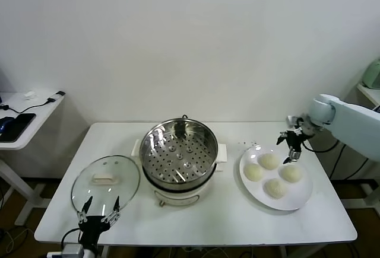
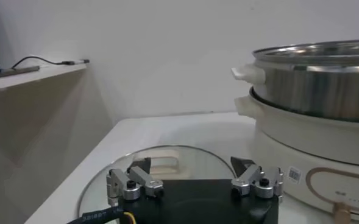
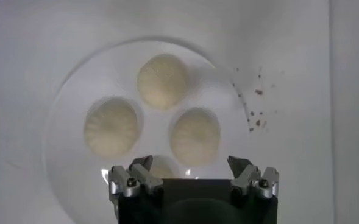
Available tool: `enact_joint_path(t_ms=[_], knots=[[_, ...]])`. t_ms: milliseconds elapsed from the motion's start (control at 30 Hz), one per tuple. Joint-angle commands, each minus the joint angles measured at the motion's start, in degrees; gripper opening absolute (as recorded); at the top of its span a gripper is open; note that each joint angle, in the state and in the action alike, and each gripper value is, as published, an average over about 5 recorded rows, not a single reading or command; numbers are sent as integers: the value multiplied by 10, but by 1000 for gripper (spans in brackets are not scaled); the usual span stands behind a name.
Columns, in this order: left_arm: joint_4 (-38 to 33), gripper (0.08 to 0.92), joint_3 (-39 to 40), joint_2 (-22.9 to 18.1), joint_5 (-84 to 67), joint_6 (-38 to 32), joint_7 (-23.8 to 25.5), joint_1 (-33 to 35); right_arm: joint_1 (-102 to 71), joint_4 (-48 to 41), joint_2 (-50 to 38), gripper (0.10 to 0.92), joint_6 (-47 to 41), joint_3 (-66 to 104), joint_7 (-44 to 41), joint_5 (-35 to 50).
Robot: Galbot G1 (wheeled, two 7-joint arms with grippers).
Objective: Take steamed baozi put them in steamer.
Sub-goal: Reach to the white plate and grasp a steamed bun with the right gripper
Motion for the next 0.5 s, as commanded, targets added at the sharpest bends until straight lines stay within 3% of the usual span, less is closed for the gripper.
enact_joint_path(t_ms=[33, 500], knots=[[4, 823, 1, 0, 8, -2, 0, 0, -57, -70, 51, 823, -10, 19, 17, -8], [5, 823, 6, -1, 11, -3, 0, 0, -93, -135, 99, 823, -8, 67, 33, -26]])
